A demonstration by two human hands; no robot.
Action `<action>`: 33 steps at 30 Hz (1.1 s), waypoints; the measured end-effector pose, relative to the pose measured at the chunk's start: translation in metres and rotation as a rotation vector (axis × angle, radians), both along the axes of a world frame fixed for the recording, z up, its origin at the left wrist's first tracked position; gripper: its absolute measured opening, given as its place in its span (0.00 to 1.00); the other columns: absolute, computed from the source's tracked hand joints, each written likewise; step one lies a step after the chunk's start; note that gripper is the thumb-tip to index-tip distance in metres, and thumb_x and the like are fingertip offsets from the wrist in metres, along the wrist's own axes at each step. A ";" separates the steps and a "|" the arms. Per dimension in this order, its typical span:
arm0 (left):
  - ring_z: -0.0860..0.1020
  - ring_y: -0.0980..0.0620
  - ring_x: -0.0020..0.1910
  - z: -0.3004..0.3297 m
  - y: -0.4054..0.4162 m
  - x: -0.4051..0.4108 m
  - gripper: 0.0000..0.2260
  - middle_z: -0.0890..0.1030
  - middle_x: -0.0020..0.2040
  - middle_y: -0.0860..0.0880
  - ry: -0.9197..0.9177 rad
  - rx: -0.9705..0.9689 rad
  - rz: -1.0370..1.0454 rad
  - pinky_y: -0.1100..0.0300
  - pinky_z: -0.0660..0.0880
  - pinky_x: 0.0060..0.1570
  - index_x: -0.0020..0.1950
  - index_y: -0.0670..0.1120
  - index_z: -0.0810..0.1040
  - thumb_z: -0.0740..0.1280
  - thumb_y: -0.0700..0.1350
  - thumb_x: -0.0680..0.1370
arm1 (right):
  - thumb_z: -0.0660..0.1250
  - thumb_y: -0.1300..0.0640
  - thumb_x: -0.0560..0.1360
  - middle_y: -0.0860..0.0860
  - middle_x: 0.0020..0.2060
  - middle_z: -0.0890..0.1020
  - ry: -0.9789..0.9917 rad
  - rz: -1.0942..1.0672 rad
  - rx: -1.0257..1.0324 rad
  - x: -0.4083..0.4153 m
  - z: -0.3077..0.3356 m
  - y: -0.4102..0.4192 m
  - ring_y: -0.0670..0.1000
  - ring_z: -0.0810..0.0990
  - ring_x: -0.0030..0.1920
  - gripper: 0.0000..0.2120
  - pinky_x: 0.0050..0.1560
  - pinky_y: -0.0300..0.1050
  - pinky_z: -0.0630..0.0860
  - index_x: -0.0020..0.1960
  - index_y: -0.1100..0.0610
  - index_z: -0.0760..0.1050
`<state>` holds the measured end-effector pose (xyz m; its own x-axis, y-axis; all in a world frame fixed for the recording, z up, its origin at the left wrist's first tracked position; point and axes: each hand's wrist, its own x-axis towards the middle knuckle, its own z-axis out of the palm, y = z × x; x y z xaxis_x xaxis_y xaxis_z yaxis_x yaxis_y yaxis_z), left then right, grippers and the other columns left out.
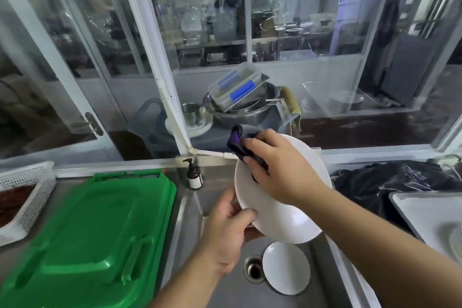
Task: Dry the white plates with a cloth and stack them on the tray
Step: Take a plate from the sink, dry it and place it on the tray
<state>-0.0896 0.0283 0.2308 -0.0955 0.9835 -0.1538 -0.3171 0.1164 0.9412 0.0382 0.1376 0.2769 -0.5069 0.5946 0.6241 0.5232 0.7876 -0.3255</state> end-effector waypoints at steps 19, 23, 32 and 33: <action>0.84 0.48 0.48 0.050 0.027 -0.028 0.28 0.86 0.51 0.43 -0.113 0.172 0.141 0.53 0.83 0.42 0.67 0.50 0.78 0.59 0.22 0.78 | 0.70 0.54 0.78 0.47 0.51 0.78 0.058 -0.220 -0.168 0.015 -0.007 -0.024 0.54 0.78 0.47 0.11 0.43 0.49 0.75 0.61 0.50 0.78; 0.84 0.48 0.48 0.053 0.026 -0.021 0.28 0.86 0.52 0.43 -0.105 0.167 0.103 0.54 0.83 0.42 0.65 0.51 0.80 0.59 0.23 0.78 | 0.71 0.55 0.77 0.44 0.51 0.78 0.086 -0.120 -0.160 0.011 0.007 -0.026 0.49 0.76 0.49 0.14 0.45 0.44 0.74 0.63 0.50 0.80; 0.84 0.43 0.46 0.052 0.007 -0.006 0.26 0.86 0.53 0.44 -0.143 0.108 -0.009 0.35 0.83 0.48 0.66 0.50 0.80 0.64 0.27 0.75 | 0.68 0.54 0.77 0.52 0.56 0.81 0.001 -0.070 0.034 0.004 0.067 0.017 0.57 0.79 0.54 0.15 0.55 0.49 0.77 0.64 0.52 0.80; 0.84 0.44 0.45 0.054 0.006 -0.007 0.26 0.86 0.51 0.44 -0.172 0.115 -0.005 0.39 0.84 0.43 0.64 0.50 0.81 0.66 0.29 0.71 | 0.68 0.54 0.78 0.53 0.57 0.80 -0.004 -0.101 0.038 0.007 0.072 0.023 0.59 0.79 0.55 0.16 0.58 0.51 0.76 0.65 0.52 0.80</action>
<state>-0.0962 0.0341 0.2843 -0.0729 0.9959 -0.0537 -0.4737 0.0129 0.8806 0.0449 0.1611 0.3491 -0.4483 0.6188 0.6451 0.6017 0.7426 -0.2941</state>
